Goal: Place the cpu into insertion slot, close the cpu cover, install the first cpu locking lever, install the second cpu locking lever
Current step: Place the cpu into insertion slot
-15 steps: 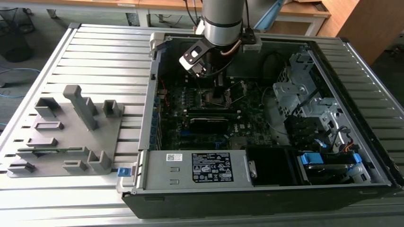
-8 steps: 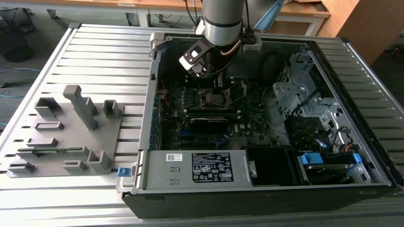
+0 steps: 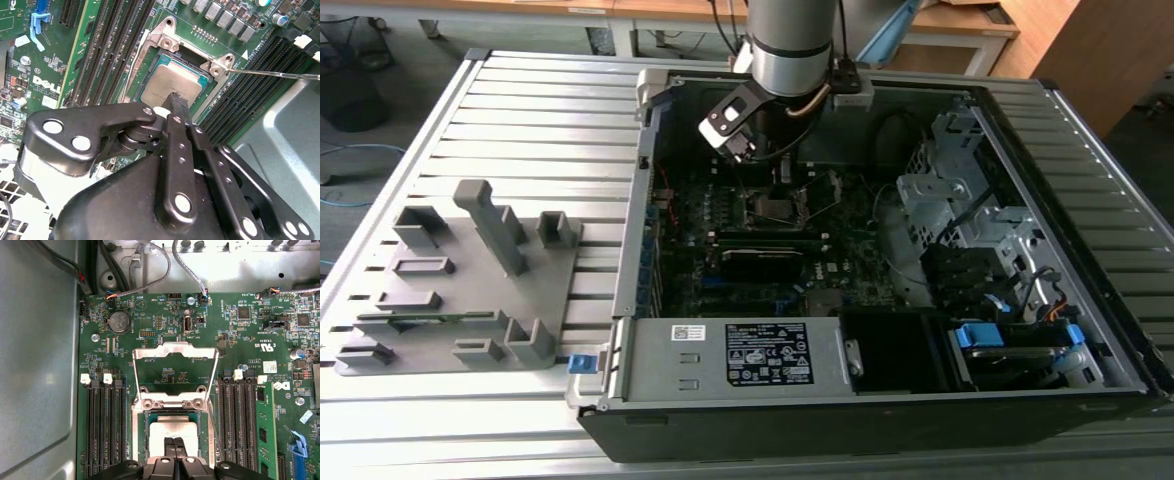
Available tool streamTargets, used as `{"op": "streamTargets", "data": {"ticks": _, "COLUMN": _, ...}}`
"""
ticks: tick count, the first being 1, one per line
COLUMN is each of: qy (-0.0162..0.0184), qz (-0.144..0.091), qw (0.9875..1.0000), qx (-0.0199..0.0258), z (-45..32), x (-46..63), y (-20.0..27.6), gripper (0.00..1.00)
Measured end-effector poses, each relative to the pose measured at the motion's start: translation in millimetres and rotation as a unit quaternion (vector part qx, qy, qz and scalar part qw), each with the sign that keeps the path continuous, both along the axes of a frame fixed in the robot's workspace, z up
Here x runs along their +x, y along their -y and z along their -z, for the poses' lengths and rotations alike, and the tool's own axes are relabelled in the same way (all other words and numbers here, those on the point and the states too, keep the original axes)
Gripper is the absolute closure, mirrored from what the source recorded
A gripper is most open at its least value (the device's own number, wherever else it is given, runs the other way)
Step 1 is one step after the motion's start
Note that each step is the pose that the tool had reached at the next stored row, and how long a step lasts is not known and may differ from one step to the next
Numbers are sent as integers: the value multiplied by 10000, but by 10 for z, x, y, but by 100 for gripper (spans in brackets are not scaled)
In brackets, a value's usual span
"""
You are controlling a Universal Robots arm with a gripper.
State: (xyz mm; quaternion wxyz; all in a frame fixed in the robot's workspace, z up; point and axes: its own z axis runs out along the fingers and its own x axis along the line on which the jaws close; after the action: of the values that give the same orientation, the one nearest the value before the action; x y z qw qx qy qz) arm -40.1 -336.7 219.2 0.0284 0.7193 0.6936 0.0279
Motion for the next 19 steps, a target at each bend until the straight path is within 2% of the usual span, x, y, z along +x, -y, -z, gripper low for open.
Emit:
{"op": "streamTargets", "data": {"ticks": 2, "qy": 0, "qz": 0, "qw": 10000, "qx": 0, "z": 0, "x": 0, "y": 0, "gripper": 89}}
{"op": "streamTargets", "data": {"ticks": 4, "qy": -15, "qz": -1, "qw": 10000, "qx": -1, "z": -1, "x": 0, "y": 1, "gripper": 89}}
{"op": "streamTargets", "data": {"ticks": 19, "qy": -20, "qz": 0, "qw": 10000, "qx": 0, "z": 18, "x": 0, "y": 0, "gripper": 89}}
